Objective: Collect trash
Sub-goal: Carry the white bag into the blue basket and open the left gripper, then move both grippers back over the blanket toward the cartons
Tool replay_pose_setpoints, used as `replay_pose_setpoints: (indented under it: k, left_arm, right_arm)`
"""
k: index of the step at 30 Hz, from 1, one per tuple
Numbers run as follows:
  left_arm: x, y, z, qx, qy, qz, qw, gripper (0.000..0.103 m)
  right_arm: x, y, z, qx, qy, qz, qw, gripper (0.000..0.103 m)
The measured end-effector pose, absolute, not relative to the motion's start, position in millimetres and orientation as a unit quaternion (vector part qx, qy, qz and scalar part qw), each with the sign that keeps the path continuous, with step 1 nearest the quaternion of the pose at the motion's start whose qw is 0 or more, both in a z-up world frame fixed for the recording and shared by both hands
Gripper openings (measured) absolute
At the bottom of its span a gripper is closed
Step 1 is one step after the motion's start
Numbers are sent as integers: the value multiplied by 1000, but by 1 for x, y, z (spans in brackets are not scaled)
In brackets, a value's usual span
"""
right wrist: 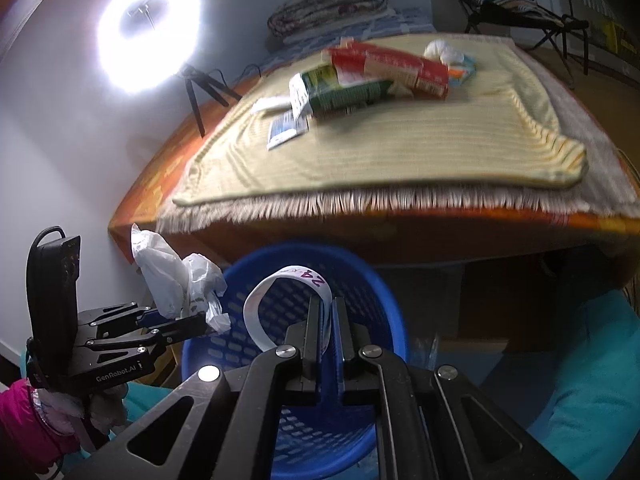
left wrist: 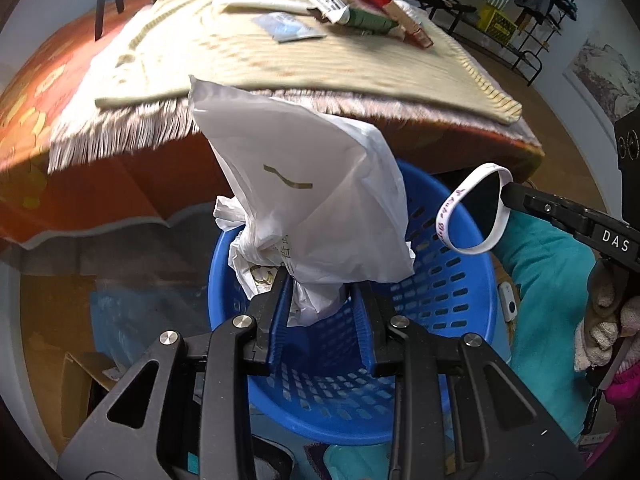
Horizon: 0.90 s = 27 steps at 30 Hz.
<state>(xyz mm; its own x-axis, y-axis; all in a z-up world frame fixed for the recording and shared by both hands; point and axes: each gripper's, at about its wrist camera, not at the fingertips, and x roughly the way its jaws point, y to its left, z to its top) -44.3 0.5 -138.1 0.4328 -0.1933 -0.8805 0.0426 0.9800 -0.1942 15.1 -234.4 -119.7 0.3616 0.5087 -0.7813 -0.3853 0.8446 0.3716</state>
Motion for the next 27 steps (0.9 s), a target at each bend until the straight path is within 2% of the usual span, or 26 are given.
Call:
replay_pose_setpoints:
  k: [2, 5, 7, 9, 10, 13, 15, 20, 27]
  left_arm:
    - [-45, 0, -143, -71, 535, -68, 839, 29]
    - [-47, 1, -150, -72, 545, -63, 833, 39]
    - [-49, 2, -154, -72, 550, -62, 830, 50]
    - [-49, 1, -155, -70, 551, -63, 829, 60]
    - [-50, 1, -157, -68, 551, -62, 830, 65]
    - [-49, 0, -158, -66, 552, -59, 829, 72]
    - [-48, 1, -160, -68, 554, -57, 827, 74]
    - [-48, 6, -160, -76, 555, -53, 827, 74]
    - [-47, 8, -157, -76, 551, -52, 829, 74]
  right_arm:
    - [14, -232, -126, 61, 502, 273, 818, 6]
    - [12, -229, -134, 56, 511, 276, 812, 7]
    - [11, -227, -140, 54, 516, 277, 809, 12]
    - [10, -226, -143, 52, 519, 278, 807, 25]
    - [10, -225, -145, 51, 521, 278, 805, 28]
    - [8, -222, -151, 45, 527, 280, 801, 37]
    - [7, -221, -152, 40, 529, 280, 801, 59]
    - [4, -218, -151, 28, 525, 276, 805, 88]
    - [7, -216, -149, 28, 526, 271, 805, 93]
